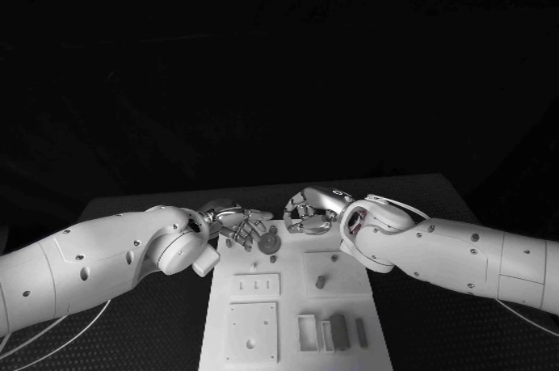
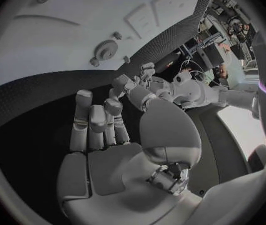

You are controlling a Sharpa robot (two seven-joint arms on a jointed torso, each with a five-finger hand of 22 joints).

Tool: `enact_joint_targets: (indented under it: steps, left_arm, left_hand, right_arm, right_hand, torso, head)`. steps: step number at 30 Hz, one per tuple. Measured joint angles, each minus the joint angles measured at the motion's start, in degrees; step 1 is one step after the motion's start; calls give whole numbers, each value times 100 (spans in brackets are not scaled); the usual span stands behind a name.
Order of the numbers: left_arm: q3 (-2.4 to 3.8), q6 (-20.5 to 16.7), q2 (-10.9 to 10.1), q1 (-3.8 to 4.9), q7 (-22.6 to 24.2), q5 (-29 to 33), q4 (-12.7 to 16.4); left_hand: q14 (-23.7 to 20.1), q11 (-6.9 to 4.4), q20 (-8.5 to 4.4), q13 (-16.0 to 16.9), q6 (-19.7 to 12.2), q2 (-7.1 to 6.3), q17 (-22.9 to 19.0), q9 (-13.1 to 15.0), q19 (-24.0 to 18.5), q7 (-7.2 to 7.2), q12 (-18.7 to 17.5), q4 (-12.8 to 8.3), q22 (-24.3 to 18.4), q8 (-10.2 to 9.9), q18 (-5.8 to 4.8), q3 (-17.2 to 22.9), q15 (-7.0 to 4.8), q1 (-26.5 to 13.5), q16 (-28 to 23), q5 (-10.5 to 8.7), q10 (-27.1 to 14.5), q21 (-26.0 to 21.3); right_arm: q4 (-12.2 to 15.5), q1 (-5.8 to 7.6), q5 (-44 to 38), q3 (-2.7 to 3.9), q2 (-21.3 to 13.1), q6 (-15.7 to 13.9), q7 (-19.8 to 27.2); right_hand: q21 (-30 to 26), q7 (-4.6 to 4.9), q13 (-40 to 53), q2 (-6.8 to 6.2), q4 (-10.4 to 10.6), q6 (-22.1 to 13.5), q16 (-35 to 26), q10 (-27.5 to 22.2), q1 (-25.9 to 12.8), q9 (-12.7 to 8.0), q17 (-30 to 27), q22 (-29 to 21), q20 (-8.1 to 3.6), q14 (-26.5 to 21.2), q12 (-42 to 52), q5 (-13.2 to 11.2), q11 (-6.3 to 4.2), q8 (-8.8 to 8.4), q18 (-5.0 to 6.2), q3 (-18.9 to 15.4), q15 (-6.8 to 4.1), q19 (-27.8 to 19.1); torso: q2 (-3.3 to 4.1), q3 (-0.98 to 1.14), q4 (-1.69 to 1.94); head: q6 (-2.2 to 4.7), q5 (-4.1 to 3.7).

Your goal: Assemble the parts on the task board

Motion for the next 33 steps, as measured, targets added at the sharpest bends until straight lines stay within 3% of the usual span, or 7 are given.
enact_joint_targets:
  steps: [15, 33]
  left_arm:
    - [-2, 10, 60, -1, -188, -34, 189]
    - [-10, 61, 37, -4, -272, -38, 228]
  left_hand:
    - [-110, 30, 37, 79, -30, -2, -9, -15, -85, 30, 0, -182, -1, -33, -3, -163, 68, -4, 0, 0, -134, -90]
    - [-110, 30, 37, 209, 13, 341, -20, -21, -85, -9, 0, -520, 43, -33, -47, -158, 68, 178, -1, 0, -133, -135]
  right_arm:
    - [180, 1, -4, 0, 155, 106, -30]
    - [176, 2, -30, 2, 273, 141, -26]
  right_hand:
    - [0, -1, 0, -1, 16, 1, 0, 0, 0, 0, 0, 0, 0, 30, 0, 0, 0, 0, -1, -19, -8, 0]
    - [0, -6, 1, -9, 8, 12, 0, 21, 8, 1, 0, 0, 1, 16, 0, 0, -20, 0, -1, -26, -20, -1]
  torso:
    - [12, 9, -7]
    - [9, 4, -12]
  head:
    - [-35, 16]
    - [-59, 24]
